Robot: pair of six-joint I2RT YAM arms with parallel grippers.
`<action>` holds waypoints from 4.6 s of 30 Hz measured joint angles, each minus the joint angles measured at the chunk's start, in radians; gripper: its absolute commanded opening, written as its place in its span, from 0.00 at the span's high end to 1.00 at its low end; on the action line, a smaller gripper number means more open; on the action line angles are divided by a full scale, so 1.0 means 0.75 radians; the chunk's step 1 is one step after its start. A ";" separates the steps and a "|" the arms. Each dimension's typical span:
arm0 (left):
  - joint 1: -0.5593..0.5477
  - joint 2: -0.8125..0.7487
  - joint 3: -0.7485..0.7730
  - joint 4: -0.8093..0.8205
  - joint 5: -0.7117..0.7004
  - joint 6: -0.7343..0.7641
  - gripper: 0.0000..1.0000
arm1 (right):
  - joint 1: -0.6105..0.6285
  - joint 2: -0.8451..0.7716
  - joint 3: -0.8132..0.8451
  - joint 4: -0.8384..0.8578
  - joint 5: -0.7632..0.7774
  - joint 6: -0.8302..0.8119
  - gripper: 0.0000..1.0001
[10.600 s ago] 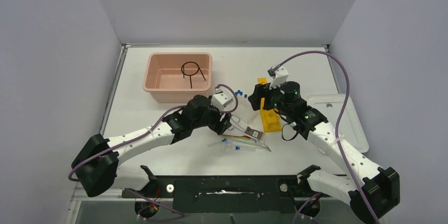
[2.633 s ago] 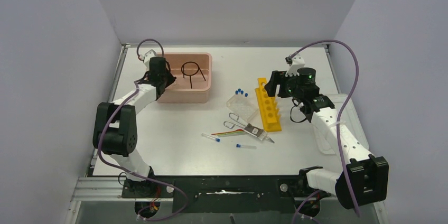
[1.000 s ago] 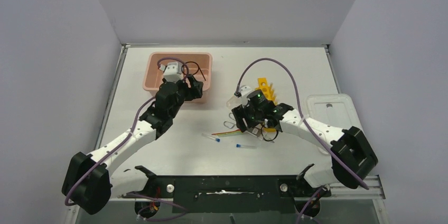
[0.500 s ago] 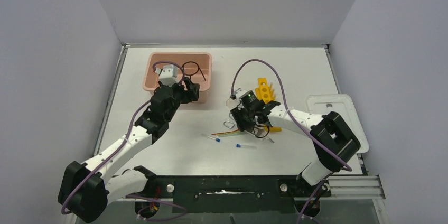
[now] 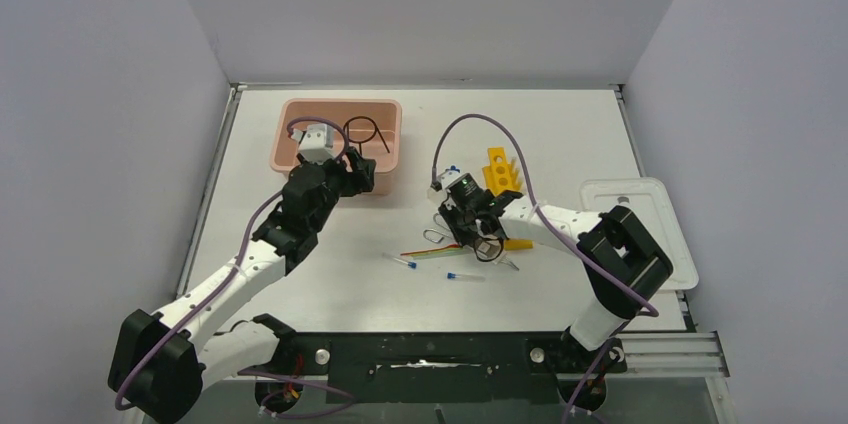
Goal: Organize the chemistry lab equipment
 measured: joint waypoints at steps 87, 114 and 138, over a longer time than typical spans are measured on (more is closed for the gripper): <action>0.260 0.105 0.050 0.321 0.841 -0.535 0.19 | 0.067 -0.378 0.183 0.212 0.018 -0.233 1.00; 0.002 0.375 0.054 0.580 0.761 -0.631 0.46 | 0.120 -0.379 0.249 0.205 -0.015 -0.255 1.00; 0.075 0.385 0.060 0.701 0.732 -0.735 1.00 | 0.127 -0.421 0.247 0.201 0.019 -0.253 0.37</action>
